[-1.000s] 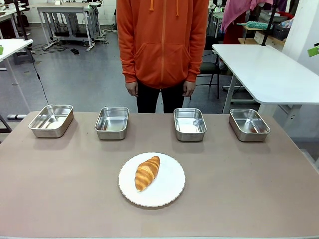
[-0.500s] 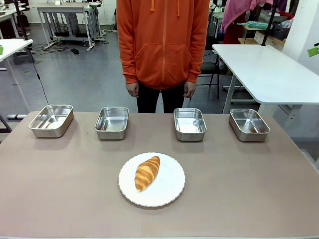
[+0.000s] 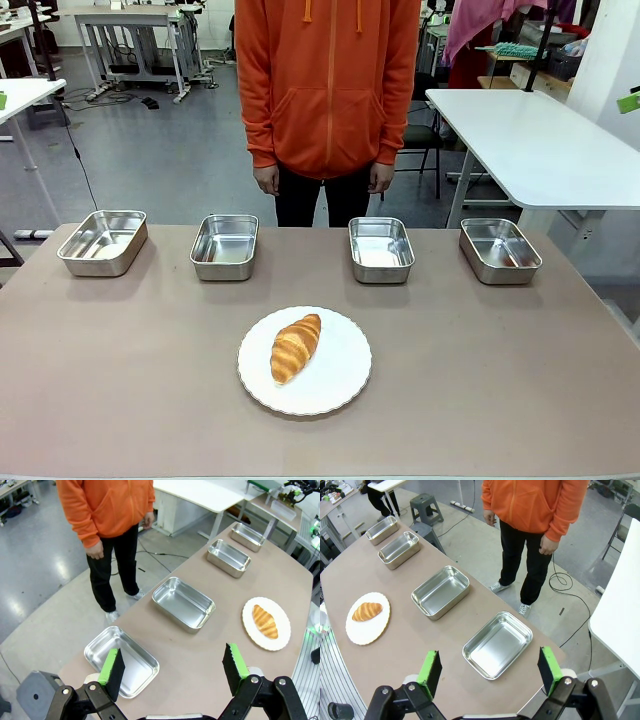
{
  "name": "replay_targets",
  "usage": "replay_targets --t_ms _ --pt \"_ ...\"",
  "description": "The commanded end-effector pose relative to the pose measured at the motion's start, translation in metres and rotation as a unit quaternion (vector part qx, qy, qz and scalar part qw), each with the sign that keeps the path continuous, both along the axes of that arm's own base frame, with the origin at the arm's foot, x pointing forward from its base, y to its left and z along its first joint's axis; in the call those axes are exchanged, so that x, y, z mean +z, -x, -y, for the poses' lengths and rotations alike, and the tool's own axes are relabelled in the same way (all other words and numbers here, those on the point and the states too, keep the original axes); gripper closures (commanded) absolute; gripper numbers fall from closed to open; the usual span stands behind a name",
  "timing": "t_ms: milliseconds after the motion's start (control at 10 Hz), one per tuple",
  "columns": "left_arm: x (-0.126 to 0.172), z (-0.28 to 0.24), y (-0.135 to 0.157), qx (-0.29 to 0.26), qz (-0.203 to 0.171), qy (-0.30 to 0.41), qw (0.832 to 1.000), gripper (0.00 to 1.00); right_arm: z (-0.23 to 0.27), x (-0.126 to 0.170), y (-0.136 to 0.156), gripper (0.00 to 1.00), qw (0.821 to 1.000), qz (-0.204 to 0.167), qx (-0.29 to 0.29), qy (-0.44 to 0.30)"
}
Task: Place the bread in the container.
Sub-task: Place the Butter Roll into the Airtight Container indicated by the human.
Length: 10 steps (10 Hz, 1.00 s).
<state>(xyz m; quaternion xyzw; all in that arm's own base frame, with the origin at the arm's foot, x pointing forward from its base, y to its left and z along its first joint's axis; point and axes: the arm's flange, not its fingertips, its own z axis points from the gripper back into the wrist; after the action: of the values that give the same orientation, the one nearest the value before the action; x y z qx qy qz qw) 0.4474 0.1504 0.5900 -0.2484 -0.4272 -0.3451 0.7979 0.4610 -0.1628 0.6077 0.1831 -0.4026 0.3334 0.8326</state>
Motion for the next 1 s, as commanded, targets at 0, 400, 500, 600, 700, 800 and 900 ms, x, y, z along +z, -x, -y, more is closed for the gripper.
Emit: replay_targets --t_ms 0,400,500,600,700,800,900 --pt "0.0003 -0.001 0.0022 -0.005 0.008 0.008 1.0 0.0 -0.0013 0.0008 0.0004 0.0 1.0 0.007 0.002 -0.005" --pt "0.0003 -0.001 0.0022 -0.005 0.008 0.008 1.0 0.0 -0.0013 0.0008 0.0004 0.0 1.0 0.007 0.002 -0.005" --pt "0.0003 -0.001 0.0022 -0.005 0.008 0.008 1.0 0.0 -0.0013 0.0008 0.0004 0.0 1.0 0.007 0.002 -0.005" --pt "0.0003 -0.001 0.0022 -0.005 0.008 0.008 1.0 0.0 -0.0013 0.0008 0.0004 0.0 1.0 0.007 0.002 -0.005" --pt "0.0003 -0.001 0.0022 -0.005 0.008 0.008 1.0 0.0 -0.0013 0.0008 0.0004 0.0 1.0 0.007 0.002 -0.005" --pt "0.0003 -0.001 0.0022 -0.005 0.008 0.008 1.0 0.0 -0.0013 0.0008 0.0004 0.0 1.0 0.007 0.002 -0.005" --pt "0.0003 -0.001 0.0022 -0.005 0.008 0.008 1.0 0.0 -0.0013 0.0008 0.0004 0.0 1.0 0.007 0.002 -0.005"
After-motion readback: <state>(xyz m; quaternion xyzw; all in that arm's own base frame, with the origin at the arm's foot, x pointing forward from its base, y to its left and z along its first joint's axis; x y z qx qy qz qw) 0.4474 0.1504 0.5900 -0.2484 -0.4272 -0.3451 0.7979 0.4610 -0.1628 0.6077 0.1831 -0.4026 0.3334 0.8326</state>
